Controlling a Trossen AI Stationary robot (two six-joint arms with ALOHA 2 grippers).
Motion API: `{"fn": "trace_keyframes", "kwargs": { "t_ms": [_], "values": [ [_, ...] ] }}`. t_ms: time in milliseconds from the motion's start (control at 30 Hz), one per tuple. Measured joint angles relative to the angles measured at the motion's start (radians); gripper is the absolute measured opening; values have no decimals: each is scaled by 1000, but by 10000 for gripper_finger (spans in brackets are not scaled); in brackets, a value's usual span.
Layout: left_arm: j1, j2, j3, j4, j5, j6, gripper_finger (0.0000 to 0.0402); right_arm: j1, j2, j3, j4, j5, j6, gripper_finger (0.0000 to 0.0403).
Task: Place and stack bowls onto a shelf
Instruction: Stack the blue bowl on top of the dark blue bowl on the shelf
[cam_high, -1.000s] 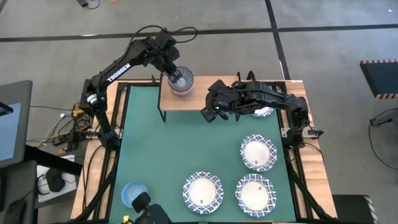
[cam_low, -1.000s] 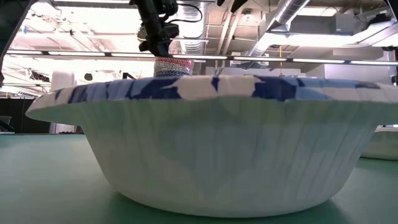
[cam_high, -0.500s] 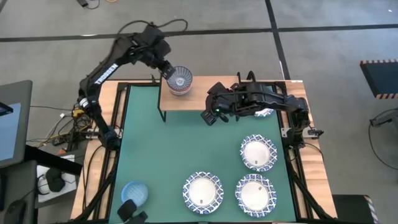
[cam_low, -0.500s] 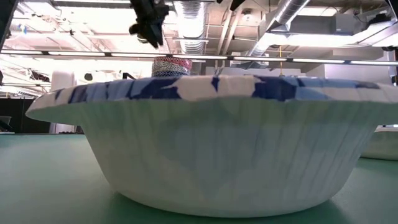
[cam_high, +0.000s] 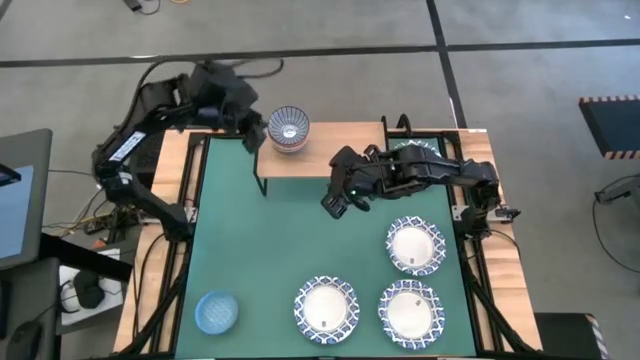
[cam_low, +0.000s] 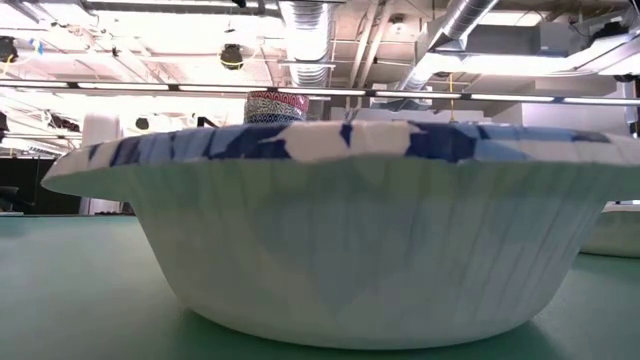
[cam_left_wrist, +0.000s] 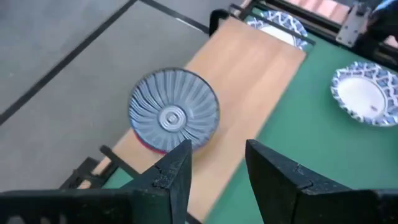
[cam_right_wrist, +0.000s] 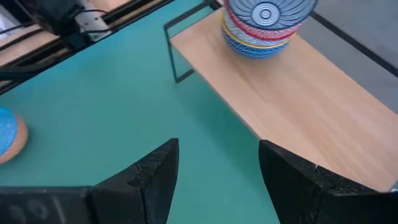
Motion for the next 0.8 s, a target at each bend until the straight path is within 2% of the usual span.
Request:
{"fn": "trace_keyframes", "kwargs": {
  "t_ms": [167, 333, 400, 633, 733, 800],
  "values": [
    [-213, -6, 0, -109, -125, -126, 135, 46, 28, 1, 39, -1, 0, 248],
    [-430, 4, 0, -250, -137, -225, 135, 103, 100, 2, 125, -24, 0, 248],
    [-517, 14, -9, -253, -133, -258, 135, 128, 140, -1, 168, -41, 0, 248],
    [-722, 13, -15, -255, -140, -315, 135, 154, 292, -1, 505, -259, 10, 248],
    [-791, 3, -15, -254, -193, -339, 135, 156, 362, 1, 658, -317, 34, 248],
    [-846, -12, -15, -256, -257, -353, 135, 157, 404, -1, 701, -326, 47, 248]
  ]
}}
